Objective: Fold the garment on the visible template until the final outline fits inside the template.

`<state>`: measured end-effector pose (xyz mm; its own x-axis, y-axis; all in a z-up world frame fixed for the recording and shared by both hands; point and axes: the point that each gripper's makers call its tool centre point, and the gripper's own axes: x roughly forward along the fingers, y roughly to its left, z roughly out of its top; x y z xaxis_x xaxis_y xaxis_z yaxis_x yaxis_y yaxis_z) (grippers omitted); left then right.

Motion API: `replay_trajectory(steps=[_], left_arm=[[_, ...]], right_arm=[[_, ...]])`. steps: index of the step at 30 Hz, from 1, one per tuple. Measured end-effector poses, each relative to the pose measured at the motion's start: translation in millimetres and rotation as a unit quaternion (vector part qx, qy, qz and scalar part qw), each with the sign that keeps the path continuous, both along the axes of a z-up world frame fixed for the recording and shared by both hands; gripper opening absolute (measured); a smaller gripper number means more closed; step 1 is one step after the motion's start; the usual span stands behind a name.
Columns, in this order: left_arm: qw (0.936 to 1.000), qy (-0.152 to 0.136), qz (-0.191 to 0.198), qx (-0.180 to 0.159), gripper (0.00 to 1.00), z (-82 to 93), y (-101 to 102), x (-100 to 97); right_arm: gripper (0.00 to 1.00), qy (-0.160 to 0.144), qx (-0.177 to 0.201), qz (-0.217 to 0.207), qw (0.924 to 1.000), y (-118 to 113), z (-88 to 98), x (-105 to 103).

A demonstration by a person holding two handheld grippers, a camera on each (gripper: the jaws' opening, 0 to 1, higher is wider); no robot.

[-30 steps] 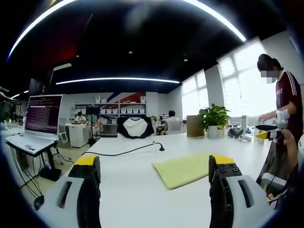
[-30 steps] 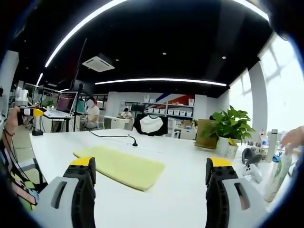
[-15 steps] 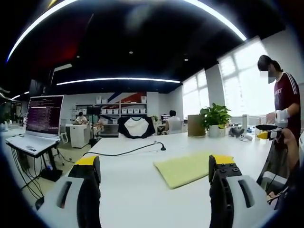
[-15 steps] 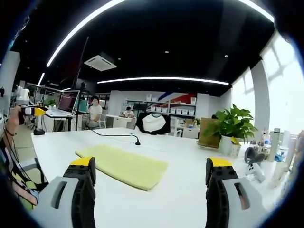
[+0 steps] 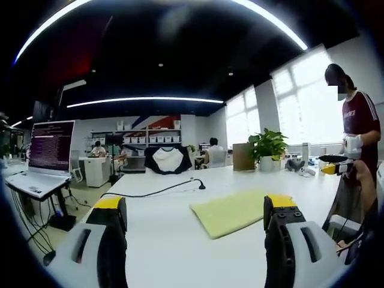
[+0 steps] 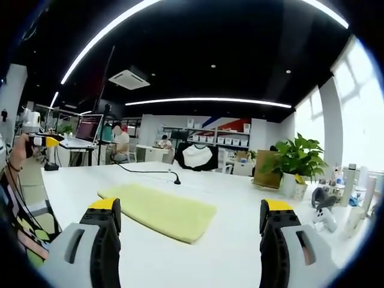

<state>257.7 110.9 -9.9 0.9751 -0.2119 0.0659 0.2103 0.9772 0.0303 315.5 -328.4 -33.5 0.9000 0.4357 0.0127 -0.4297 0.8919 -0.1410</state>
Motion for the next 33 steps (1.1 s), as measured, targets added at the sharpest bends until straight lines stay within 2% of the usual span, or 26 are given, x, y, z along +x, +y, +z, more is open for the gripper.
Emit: replay_trajectory(steps=[5,10,23,33], left_arm=[[1.0000,-0.002,-0.006,0.001,1.00,3.3,1,7.6],[1.0000,0.005,-0.004,0.002,1.00,-0.9,5,12.1],[0.9998,0.015,0.003,0.011,1.00,-4.3,1,11.7],[0.9996,0.022,-0.002,0.015,1.00,-9.0,-3,14.8]], right_arm=[[0.99,0.008,0.001,-0.005,1.0000,2,-3.3,6],[0.99,0.008,-0.002,-0.003,1.0000,4,-4.0,6],[0.99,0.016,0.008,-0.004,0.9998,-4,-10.0,7],[0.99,0.009,0.010,-0.016,0.9998,-14,-6.0,5]])
